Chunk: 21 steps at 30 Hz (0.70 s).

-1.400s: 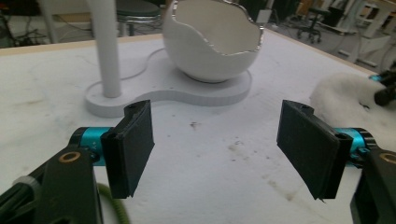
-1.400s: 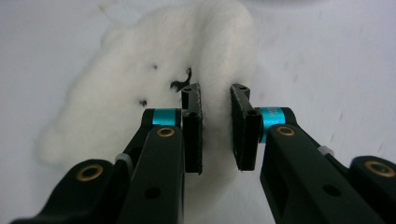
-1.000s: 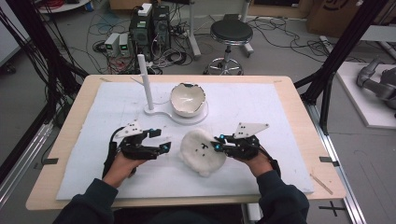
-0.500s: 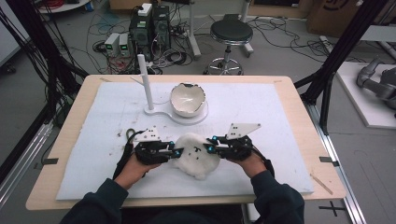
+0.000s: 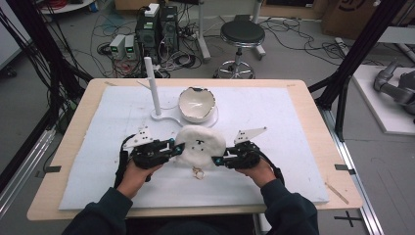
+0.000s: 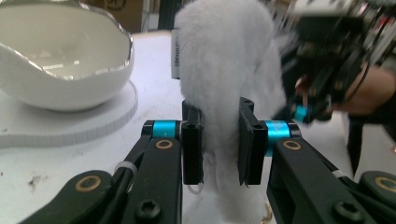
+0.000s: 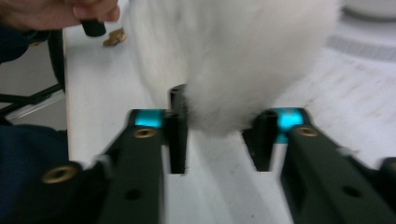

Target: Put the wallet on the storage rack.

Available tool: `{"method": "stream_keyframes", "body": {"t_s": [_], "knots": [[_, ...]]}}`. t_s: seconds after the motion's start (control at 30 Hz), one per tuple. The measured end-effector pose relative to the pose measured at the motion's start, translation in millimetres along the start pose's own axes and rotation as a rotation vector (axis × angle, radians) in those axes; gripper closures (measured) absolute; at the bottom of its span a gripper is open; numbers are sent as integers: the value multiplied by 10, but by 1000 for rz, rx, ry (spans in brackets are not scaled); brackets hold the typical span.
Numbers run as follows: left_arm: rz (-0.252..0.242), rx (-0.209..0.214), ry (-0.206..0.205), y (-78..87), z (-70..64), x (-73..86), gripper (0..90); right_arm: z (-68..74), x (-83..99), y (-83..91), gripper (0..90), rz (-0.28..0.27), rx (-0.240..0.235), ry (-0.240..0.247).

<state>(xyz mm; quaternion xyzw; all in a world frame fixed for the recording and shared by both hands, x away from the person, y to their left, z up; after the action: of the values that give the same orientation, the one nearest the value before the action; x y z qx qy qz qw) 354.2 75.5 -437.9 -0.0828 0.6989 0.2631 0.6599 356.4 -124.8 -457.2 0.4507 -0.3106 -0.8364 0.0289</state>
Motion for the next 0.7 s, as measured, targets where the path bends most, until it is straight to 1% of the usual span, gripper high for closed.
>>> {"method": "stream_keyframes", "body": {"t_s": [0.03,0.07,0.1,0.13,0.17,0.2,0.23,0.27,0.3,0.33,0.37,0.4,0.43,0.47,0.5,0.53,0.57,0.6,0.63,0.67,0.7], "knots": [[0,0,0,0,0,0,744,-4,-20,38,715,-19,-2,-11],[35,19,14,-32,-19,50,743,-15,-44,73,720,-44,-4,-18],[35,19,14,-32,-19,50,743,-15,-44,73,720,-44,-4,-18],[56,36,20,-60,-43,82,742,-16,-96,131,720,-98,-22,-38],[56,36,20,-60,-43,82,741,-16,-96,131,720,-98,-22,-38],[82,60,24,-83,-75,113,741,-1,-148,179,720,-154,-41,-58],[82,60,24,-83,-75,113,741,4,-168,198,728,-174,-45,-59],[95,76,26,-97,-96,128,737,7,-179,212,736,-186,-39,-49],[111,86,23,-113,-114,149,737,7,-179,212,736,-186,-39,-49],[128,93,15,-127,-128,168,727,4,-180,223,743,-188,-24,-38],[141,91,4,-136,-133,180,673,-8,-181,238,756,-189,-2,-18],[152,78,-11,-137,-123,186,673,-8,-181,238,756,-189,-2,-18],[152,60,-14,-133,-101,179,614,-12,-182,249,759,-189,1,-9],[145,42,-12,-116,-72,161,558,-15,-184,263,761,-190,2,-4],[129,20,-15,-92,-33,130,475,-26,-181,288,762,-187,1,-1],[82,-15,-26,-16,42,44,456,-33,-176,292,762,-181,2,4],[82,-15,-26,-16,42,44,453,-33,-176,292,762,-181,2,4],[54,-30,-30,28,77,-5,450,-40,-138,265,762,-135,6,20],[22,-39,-31,66,104,-53,444,-34,-116,242,762,-111,-3,27],[-5,-43,-31,95,122,-93,444,-34,-116,242,762,-111,-3,27],[-16,-41,-35,113,134,-112,443,-15,-102,213,762,-93,-19,31]]}}
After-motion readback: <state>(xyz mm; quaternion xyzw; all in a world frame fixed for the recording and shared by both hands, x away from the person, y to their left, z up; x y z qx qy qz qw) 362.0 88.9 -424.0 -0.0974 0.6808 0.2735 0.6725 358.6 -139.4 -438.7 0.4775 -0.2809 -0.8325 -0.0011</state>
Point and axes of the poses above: each handheld gripper's, and its own axes: y roughly backward along the jaws, x roughly out of its underside, z roughly to its left, the point moved 8 cm from there along -y, roughly forward along the jaws, and after that the axes turned 13 degrees about -y, right-handed, at the moved point
